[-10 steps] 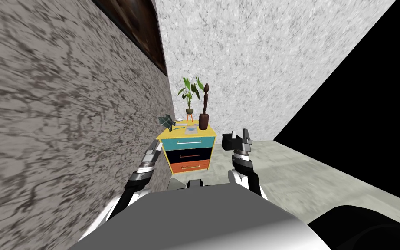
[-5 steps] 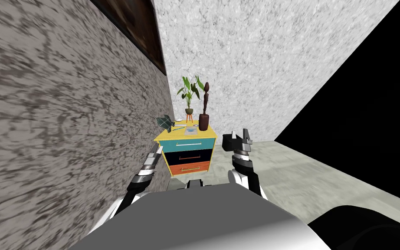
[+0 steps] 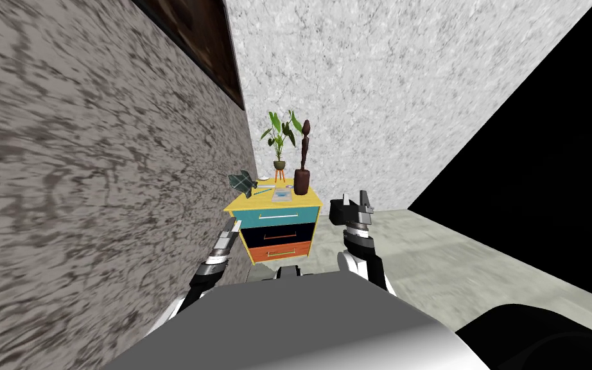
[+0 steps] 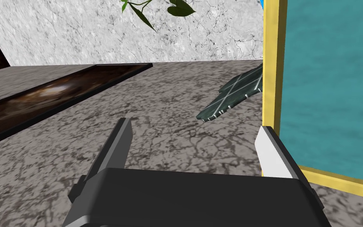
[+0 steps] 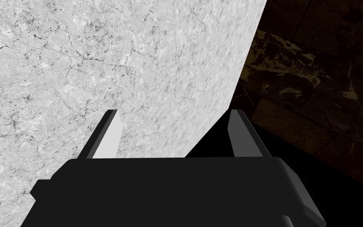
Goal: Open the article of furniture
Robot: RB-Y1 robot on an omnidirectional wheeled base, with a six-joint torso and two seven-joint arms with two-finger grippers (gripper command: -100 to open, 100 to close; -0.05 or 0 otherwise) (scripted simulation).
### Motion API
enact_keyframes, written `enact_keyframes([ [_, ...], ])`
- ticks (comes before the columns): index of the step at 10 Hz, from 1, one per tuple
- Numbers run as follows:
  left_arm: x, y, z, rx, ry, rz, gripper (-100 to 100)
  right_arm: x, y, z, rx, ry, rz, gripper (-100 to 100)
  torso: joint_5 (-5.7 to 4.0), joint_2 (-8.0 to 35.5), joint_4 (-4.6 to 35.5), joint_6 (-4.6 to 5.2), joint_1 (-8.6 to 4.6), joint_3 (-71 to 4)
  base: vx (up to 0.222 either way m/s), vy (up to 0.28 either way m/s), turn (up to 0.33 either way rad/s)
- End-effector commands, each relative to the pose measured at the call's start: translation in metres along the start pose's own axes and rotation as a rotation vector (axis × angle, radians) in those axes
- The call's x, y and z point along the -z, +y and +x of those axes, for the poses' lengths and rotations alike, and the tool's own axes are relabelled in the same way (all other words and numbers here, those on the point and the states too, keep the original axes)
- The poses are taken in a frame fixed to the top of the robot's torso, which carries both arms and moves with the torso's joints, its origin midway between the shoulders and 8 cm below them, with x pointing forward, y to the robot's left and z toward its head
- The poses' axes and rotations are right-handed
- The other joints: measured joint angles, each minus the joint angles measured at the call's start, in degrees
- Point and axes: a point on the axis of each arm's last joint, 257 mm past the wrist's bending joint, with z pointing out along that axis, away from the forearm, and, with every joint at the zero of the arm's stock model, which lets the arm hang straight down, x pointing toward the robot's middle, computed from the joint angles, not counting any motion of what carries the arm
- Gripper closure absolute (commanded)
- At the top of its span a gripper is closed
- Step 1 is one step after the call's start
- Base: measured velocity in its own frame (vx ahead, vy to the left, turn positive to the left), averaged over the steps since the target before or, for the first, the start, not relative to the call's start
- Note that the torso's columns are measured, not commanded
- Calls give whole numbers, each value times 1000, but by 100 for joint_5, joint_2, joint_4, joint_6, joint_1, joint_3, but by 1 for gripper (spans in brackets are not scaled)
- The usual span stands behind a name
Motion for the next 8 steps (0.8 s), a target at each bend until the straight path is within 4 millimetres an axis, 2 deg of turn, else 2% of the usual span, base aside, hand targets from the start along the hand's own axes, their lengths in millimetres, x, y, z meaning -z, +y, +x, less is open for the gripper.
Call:
enact_keyframes([
  [1, 12, 13, 3, 0, 6, 1, -100, 0, 0, 0, 0, 0, 0, 0, 0, -2, 0, 0, 0, 0, 78, -17, 5],
  [8, 41, 46, 9, 10, 9, -27, -100, 0, 0, 0, 0, 0, 0, 0, 0, -5, -2, 0, 1, -3, 48, -12, 3],
])
